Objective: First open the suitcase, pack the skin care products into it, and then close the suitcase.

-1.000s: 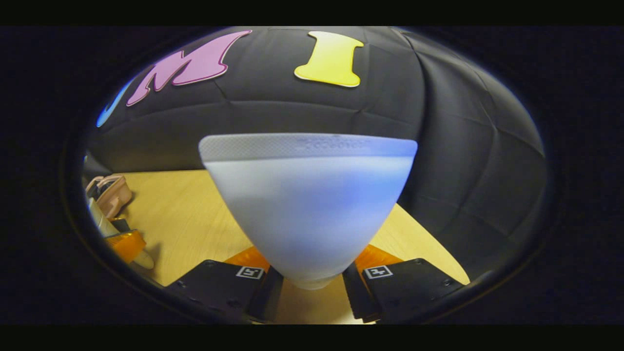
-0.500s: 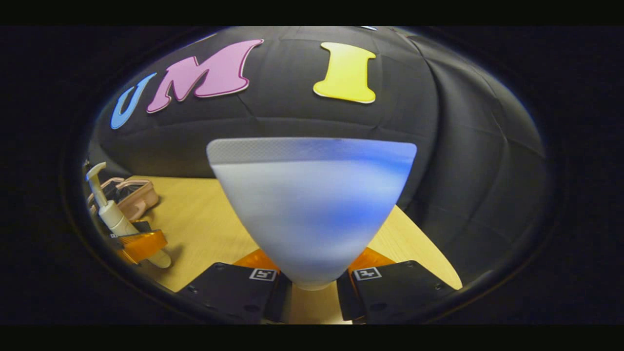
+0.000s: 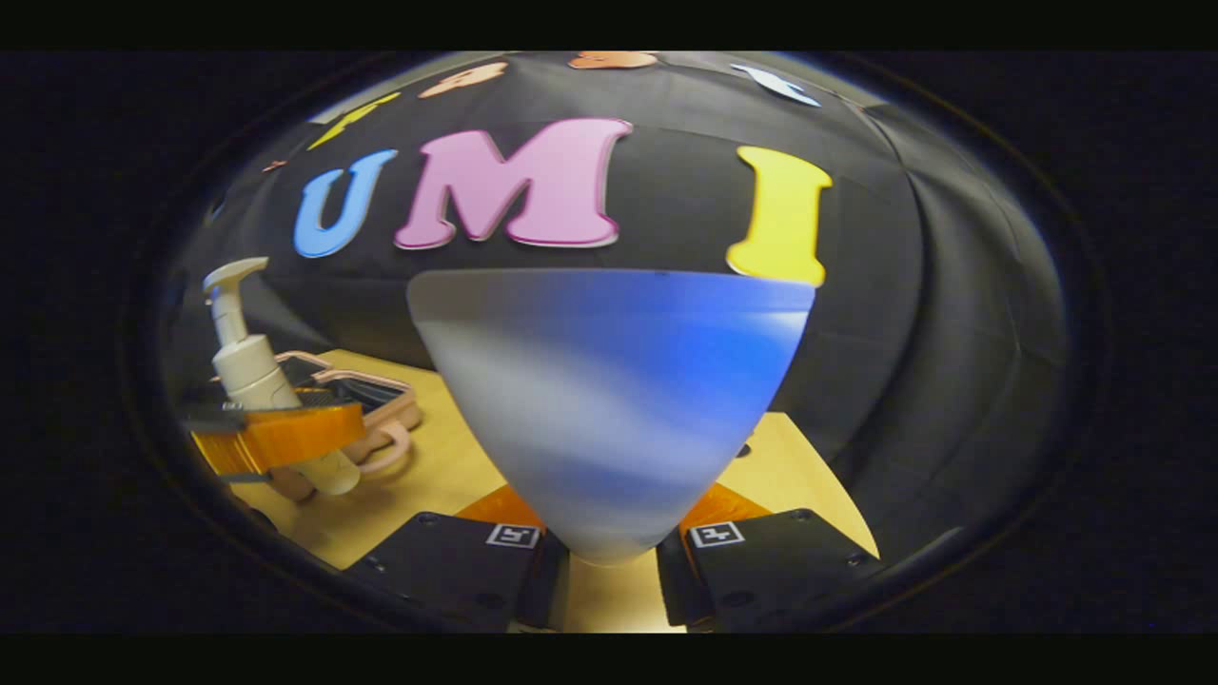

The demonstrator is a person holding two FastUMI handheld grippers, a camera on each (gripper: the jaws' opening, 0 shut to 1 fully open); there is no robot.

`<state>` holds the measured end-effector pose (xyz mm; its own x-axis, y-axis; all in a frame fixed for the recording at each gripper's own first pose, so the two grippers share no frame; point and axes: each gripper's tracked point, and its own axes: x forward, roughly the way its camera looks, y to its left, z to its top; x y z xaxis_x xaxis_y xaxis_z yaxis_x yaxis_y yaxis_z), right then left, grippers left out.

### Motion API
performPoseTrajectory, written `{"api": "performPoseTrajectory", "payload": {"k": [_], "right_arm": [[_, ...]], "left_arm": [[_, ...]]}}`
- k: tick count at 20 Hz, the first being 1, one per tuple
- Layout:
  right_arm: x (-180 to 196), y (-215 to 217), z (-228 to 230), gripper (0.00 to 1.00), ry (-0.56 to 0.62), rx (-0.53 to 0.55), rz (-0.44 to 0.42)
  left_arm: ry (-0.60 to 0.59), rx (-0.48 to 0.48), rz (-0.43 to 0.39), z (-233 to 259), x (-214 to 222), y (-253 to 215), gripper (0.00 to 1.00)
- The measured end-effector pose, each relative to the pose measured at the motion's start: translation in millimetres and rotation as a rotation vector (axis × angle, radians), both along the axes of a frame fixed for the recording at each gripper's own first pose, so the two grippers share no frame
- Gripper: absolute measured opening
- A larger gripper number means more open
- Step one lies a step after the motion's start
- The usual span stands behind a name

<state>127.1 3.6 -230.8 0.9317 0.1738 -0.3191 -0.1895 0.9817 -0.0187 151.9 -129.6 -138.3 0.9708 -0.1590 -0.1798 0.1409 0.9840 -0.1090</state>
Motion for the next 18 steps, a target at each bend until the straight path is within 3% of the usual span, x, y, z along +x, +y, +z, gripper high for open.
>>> {"api": "performPoseTrajectory", "payload": {"k": [5, 9, 13, 15, 16, 18], "right_arm": [[-24.5, 103.3, 11.0, 0.42, 0.034, 0.036, 0.156], [-33.8, 168.7, 36.3, 0.42, 0.015, 0.077, 0.208], [-40.0, 213.0, 46.6, 0.42, 0.034, 0.109, 0.234], [-42.1, 228.3, 44.5, 0.42, 0.059, 0.122, 0.24], [-40.7, 236.5, 42.3, 0.46, 0.072, 0.124, 0.247], [-37.5, 250.4, 36.4, 0.42, 0.09, 0.138, 0.267]], "left_arm": [[0.098, 0.052, 0.1, -10.6, -15.6, 107.0, 0.62], [0.228, 0.096, 0.092, -34.8, -15.8, 169.8, 0.62], [0.35, 0.019, 0.063, -52.6, -7.6, 201.3, 0.62], [0.47, 0.025, 0.03, -76.3, -3.3, 210.9, 0.62], [0.533, 0.033, 0.02, -87.9, 0.4, 208.1, 0.59], [0.643, 0.021, -0.005, -110.9, 3.0, 206.9, 0.63]]}}
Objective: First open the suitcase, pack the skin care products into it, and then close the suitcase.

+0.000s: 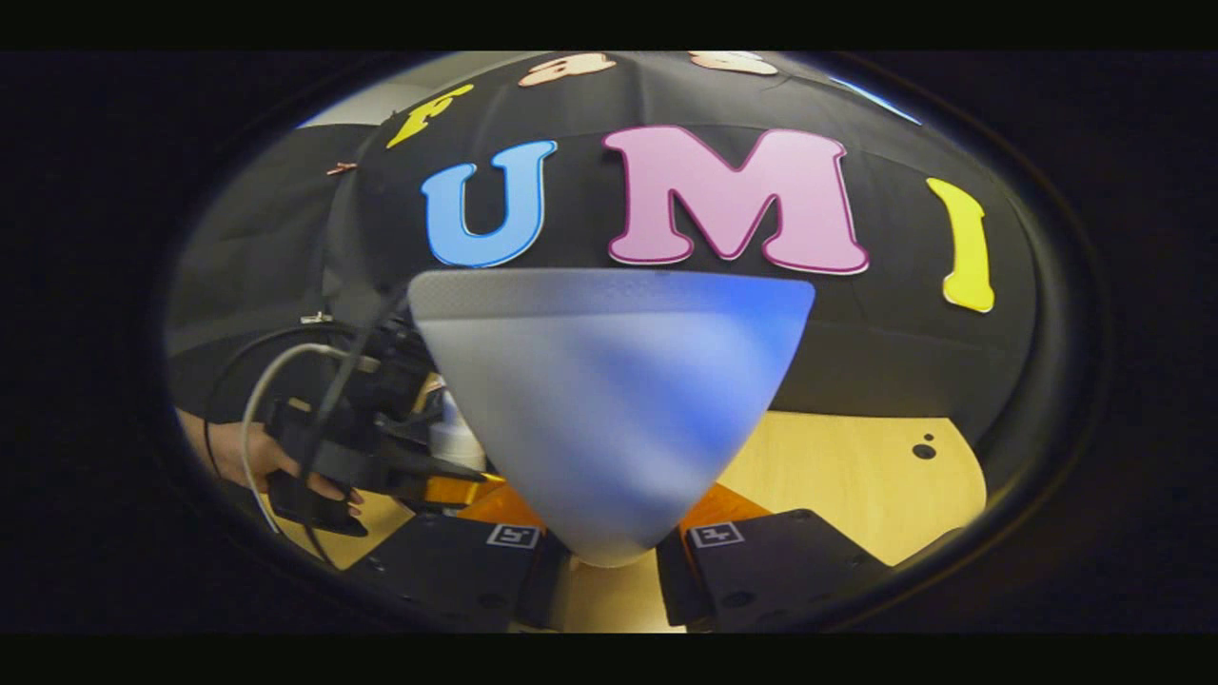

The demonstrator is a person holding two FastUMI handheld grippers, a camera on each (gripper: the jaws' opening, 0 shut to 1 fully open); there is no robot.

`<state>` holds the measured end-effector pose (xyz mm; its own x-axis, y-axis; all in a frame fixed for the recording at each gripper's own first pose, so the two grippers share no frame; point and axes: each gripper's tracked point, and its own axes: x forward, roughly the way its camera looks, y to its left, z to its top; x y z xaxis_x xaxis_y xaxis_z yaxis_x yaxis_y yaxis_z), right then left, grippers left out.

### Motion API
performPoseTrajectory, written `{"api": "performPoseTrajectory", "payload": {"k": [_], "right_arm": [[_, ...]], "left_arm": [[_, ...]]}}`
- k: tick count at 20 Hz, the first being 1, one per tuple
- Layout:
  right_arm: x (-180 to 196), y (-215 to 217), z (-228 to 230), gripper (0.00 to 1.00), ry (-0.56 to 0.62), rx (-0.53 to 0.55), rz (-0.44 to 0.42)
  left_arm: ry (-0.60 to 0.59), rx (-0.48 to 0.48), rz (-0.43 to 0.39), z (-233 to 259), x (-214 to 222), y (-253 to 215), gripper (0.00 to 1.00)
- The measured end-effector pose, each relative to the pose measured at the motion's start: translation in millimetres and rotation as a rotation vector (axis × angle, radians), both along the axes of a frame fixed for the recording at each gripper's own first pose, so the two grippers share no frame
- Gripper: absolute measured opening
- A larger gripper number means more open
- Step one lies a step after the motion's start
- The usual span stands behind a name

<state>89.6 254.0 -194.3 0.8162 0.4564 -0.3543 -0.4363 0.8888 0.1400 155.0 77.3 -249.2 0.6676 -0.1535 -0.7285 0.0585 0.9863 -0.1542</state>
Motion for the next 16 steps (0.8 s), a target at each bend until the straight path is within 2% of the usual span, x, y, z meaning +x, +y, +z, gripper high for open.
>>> {"api": "performPoseTrajectory", "payload": {"k": [2, 4, 6, 7, 8, 9, 11, 13, 16], "right_arm": [[2.3, 4.9, -9.4, 0.42, 0.028, -0.005, 0.001], [5.1, 9.5, -16.7, 0.42, 0.066, 0.016, -0.01], [9.1, 11.8, -21.2, 0.42, 0.094, 0.02, -0.019], [11.2, 10.7, -20.6, 0.42, 0.099, 0.018, -0.026], [10.7, 9.3, -18.5, 0.42, 0.098, 0.019, -0.033], [10.1, 7.1, -17.1, 0.42, 0.096, 0.014, -0.037], [8.0, 5.8, -18.9, 0.42, 0.108, 0.005, -0.035], [5.7, 9.7, -17.1, 0.41, 0.132, 0.009, -0.033], [5.5, 15.9, -9.6, 0.42, 0.127, 0.015, -0.042]], "left_arm": [[0.092, 0.011, -0.011, -20.3, 1.3, 1.4, 0.63], [0.168, 0.063, -0.012, -39.0, 1.8, 12.6, 0.63], [0.185, 0.105, 0.002, -42.5, 9.1, 24.4, 0.64], [0.185, 0.133, 0.02, -42.2, 13.0, 32.4, 0.68], [0.181, 0.157, 0.033, -41.3, 15.6, 38.7, 0.65], [0.173, 0.178, 0.042, -41.3, 18.3, 44.3, 0.62], [0.116, 0.177, 0.062, -24.0, 25.5, 48.6, 0.71], [0.023, 0.119, 0.093, 5.1, 21.1, 46.1, 0.76], [-0.081, 0.098, 0.106, 51.5, -8.7, 60.1, 0.81]]}}
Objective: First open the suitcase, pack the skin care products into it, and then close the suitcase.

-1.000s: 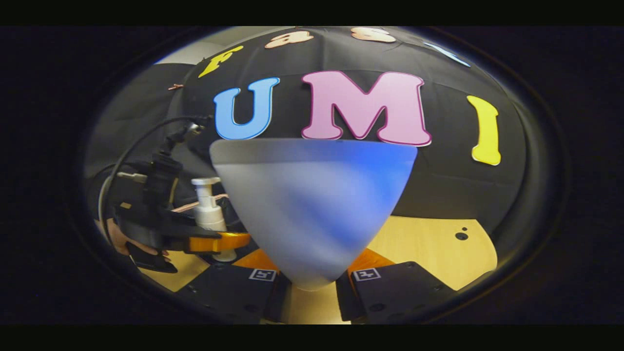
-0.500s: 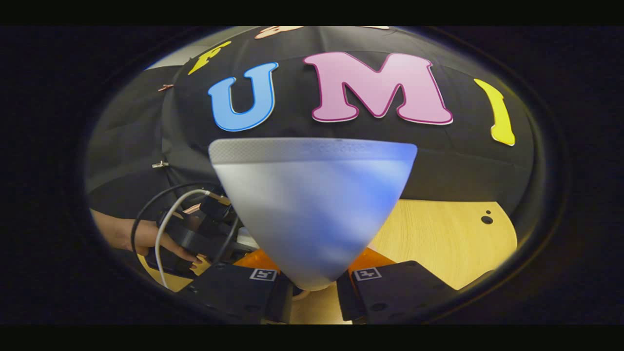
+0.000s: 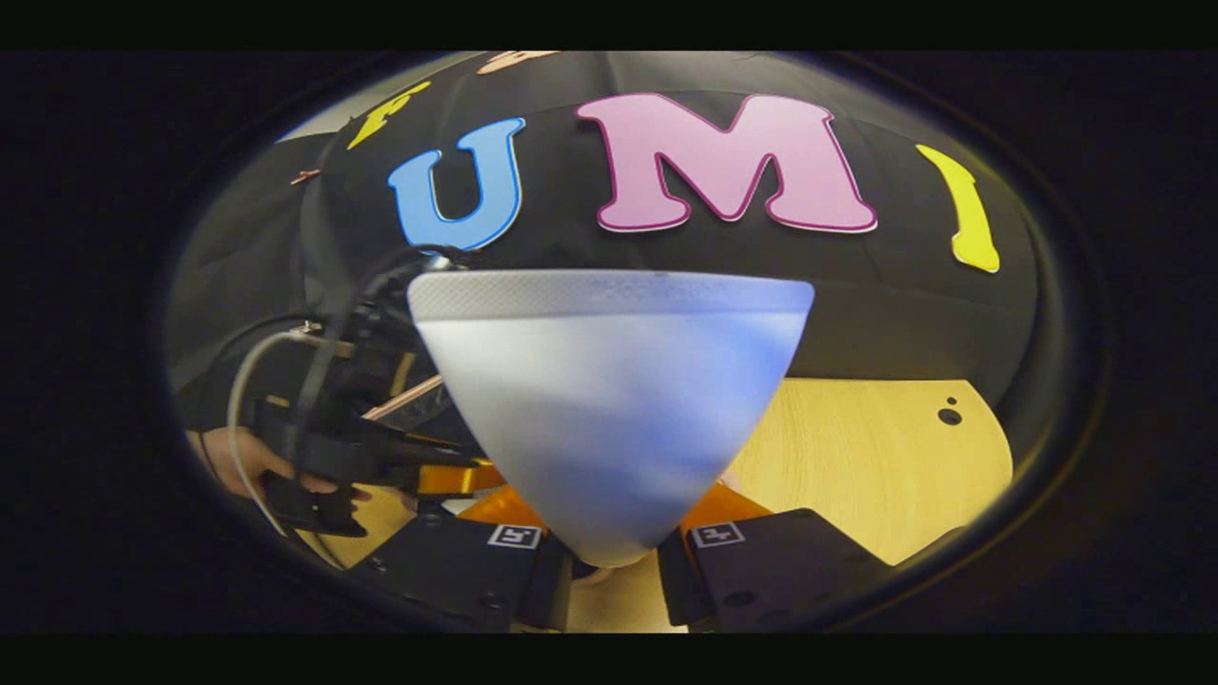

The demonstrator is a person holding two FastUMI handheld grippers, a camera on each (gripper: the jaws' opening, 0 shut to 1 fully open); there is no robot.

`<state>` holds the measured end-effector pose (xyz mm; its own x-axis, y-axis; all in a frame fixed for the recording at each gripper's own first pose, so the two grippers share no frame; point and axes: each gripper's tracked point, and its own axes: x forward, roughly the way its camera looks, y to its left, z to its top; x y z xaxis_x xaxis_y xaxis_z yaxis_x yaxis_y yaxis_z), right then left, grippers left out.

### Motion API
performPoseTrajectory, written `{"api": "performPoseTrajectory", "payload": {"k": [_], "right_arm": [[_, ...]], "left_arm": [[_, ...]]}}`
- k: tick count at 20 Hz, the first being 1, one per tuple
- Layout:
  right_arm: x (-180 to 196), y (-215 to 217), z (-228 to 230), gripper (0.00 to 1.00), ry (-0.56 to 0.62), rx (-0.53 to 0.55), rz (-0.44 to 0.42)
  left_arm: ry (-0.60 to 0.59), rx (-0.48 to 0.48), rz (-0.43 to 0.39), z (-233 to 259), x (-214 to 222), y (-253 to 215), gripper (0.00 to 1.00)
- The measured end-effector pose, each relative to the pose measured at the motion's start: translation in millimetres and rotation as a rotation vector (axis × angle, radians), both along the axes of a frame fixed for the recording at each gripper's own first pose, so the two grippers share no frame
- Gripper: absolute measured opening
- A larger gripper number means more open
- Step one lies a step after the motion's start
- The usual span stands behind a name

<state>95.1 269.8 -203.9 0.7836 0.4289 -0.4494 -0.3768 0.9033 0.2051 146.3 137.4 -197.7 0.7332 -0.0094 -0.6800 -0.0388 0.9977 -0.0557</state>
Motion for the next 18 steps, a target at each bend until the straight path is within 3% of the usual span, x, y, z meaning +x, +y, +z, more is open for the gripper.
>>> {"api": "performPoseTrajectory", "payload": {"k": [1, 4, 7, 12, 15, 16, 17, 18], "right_arm": [[0.2, 4.6, -1.2, 0.42, 0.004, -0.015, 0.006], [0.4, 19.5, -21.6, 0.42, 0.069, -0.036, 0.002], [1.4, 37.2, -54.7, 0.42, 0.228, 0.003, -0.041], [-13.2, 58.0, -119.9, 0.42, 0.416, -0.163, -0.017], [-32.7, 72.8, -152.9, 0.42, 0.624, -0.171, -0.068], [-34.5, 73.9, -161.3, 0.34, 0.664, -0.182, -0.094], [-30.5, 71.7, -165.9, 0.42, 0.673, -0.196, -0.117], [-27.0, 71.0, -167.4, 0.42, 0.671, -0.207, -0.134]], "left_arm": [[-0.045, 0.013, 0.011, 17.2, -9.0, 11.3, 0.87], [-0.149, 0.089, 0.061, 55.8, -46.5, 49.7, 0.9], [-0.24, 0.212, 0.093, 83.3, -98.4, 81.7, 0.93], [-0.314, 0.156, 0.129, 106.2, -180.9, 90.4, 0.93], [-0.311, 0.137, 0.105, 111.6, -211.9, 97.2, 0.94], [-0.328, 0.151, 0.098, 114.8, -218.2, 102.9, 0.94], [-0.341, 0.163, 0.093, 119.5, -224.6, 106.4, 0.94], [-0.348, 0.175, 0.098, 121.7, -233.7, 109.9, 0.94]]}}
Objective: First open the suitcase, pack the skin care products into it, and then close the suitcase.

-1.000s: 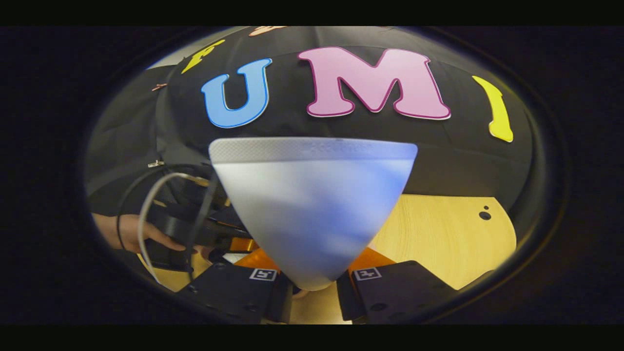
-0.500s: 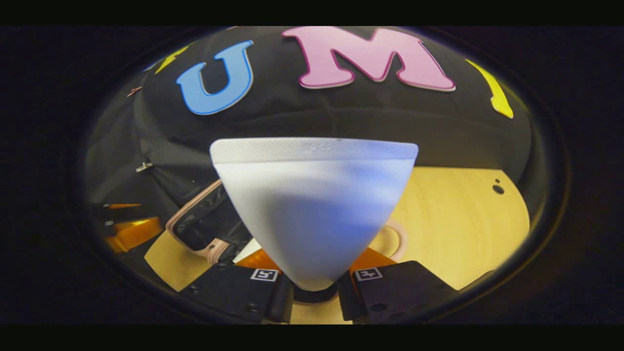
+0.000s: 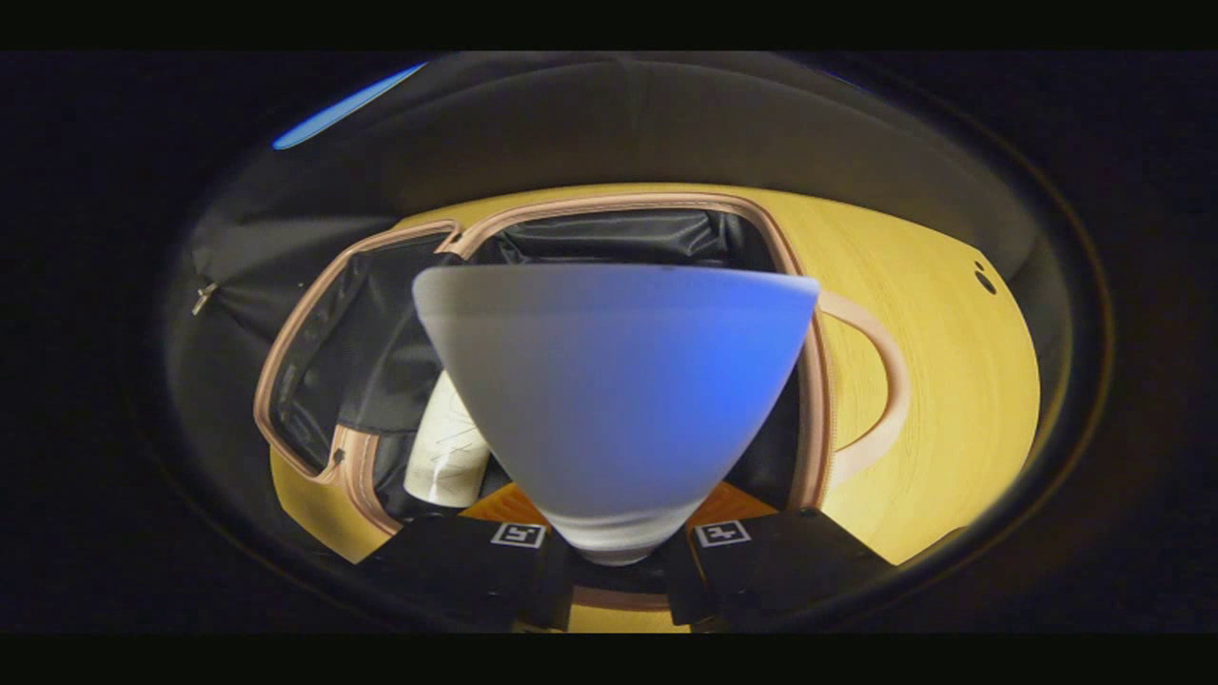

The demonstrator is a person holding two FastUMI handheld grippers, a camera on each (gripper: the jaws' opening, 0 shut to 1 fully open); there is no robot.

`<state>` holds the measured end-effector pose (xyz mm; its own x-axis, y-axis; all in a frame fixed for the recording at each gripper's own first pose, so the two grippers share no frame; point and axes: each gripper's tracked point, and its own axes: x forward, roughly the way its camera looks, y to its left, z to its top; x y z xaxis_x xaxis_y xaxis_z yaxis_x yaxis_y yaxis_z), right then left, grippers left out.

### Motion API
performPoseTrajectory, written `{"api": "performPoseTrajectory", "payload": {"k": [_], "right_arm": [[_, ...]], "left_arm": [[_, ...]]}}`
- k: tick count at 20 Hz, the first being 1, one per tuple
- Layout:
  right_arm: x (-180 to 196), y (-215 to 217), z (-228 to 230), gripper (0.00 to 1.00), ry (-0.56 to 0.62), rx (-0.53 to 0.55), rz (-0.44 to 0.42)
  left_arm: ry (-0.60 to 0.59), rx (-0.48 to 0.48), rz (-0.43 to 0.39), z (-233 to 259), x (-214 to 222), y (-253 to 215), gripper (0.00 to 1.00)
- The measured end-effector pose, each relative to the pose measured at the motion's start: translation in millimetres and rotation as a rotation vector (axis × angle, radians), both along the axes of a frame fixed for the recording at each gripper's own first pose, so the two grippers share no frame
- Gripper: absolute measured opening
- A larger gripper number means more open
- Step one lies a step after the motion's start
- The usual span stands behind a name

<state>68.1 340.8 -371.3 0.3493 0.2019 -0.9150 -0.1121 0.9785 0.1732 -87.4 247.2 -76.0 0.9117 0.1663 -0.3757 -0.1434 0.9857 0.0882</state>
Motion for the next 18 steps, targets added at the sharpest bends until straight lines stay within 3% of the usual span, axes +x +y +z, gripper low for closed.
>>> {"api": "performPoseTrajectory", "payload": {"k": [2, 3, 6, 8, 11, 13, 15, 18], "right_arm": [[6.3, -4.2, 1.4, 0.39, -0.014, -0.033, -0.015], [10.0, -6.2, 5.6, 0.52, -0.026, -0.035, -0.026], [22.3, -11.1, 34.1, 0.67, -0.124, -0.027, -0.036], [27.1, -15.5, 62.7, 0.84, -0.209, -0.006, -0.021], [31.7, -35.6, 115.8, 1.0, -0.354, 0.032, 0.001], [34.0, -54.4, 150.4, 1.0, -0.454, 0.046, 0.002], [24.2, -65.0, 175.1, 0.99, -0.48, 0.096, -0.001], [16.6, -93.1, 207.6, 0.98, -0.53, 0.13, -0.04]], "left_arm": [[-0.006, -0.01, 0.009, 1.2, -13.3, 4.8, 0.94], [-0.008, -0.025, 0.012, 0.2, -15.3, 6.6, 0.94], [-0.021, -0.047, 0.046, -7.0, -9.6, 26.9, 0.92], [-0.034, -0.064, 0.068, -12.0, 11.7, 43.6, 0.95], [-0.055, -0.102, 0.091, -23.7, 54.5, 76.4, 0.95], [-0.077, -0.153, 0.093, -29.8, 90.6, 98.2, 0.95], [-0.074, -0.191, 0.079, -41.9, 126.4, 122.3, 0.95], [-0.041, -0.166, 0.094, -61.9, 176.6, 165.8, 0.96]]}}
